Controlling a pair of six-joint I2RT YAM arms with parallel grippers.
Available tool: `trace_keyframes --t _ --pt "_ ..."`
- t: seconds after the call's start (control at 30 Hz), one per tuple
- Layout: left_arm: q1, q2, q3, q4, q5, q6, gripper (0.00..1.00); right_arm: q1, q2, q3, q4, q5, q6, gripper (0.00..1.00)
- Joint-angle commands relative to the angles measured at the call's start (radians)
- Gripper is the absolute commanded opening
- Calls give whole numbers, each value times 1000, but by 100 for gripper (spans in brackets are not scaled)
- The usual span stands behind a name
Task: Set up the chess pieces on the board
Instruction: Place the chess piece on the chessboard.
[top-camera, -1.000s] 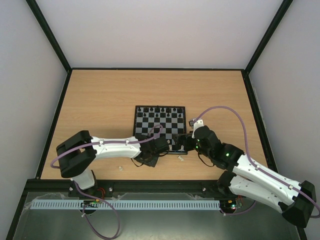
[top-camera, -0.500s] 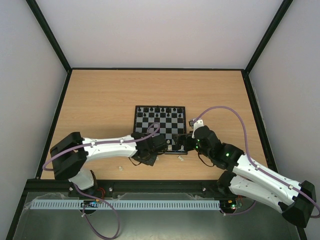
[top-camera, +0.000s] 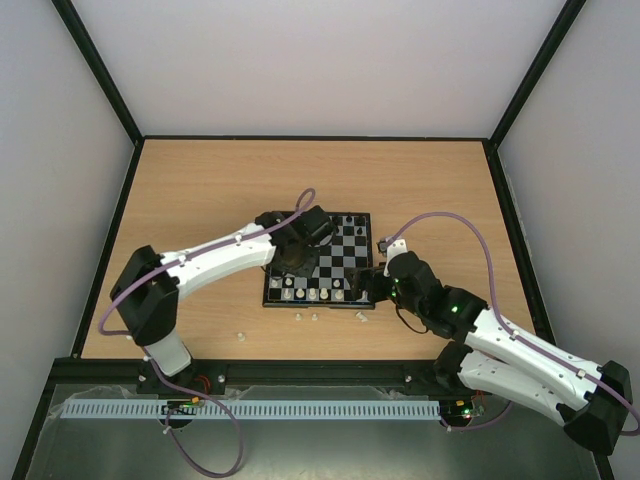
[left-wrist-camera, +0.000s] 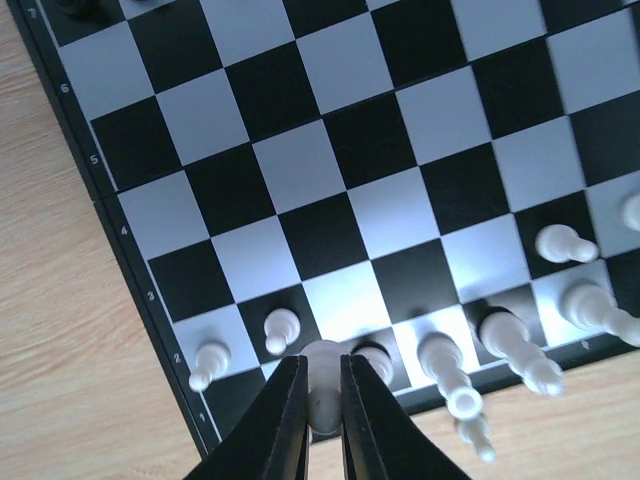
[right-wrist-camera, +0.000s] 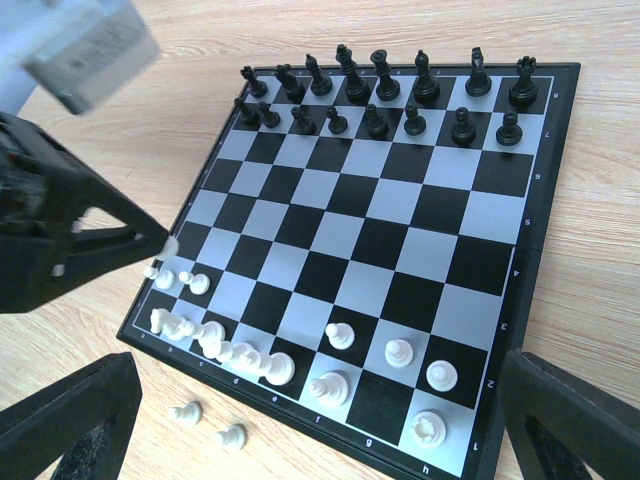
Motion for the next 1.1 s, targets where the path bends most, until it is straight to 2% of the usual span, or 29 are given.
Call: trace_keyframes --t 0.0,0.5,1.07 --pt "12 72 24 0 10 71 12 2 5 -13 -17 10 5 99" --pt "13 130 -43 98 57 73 12 3 17 -12 -15 -1 2 99" --pt "13 171 -82 133 67 66 16 2 21 -11 -13 -6 2 99"
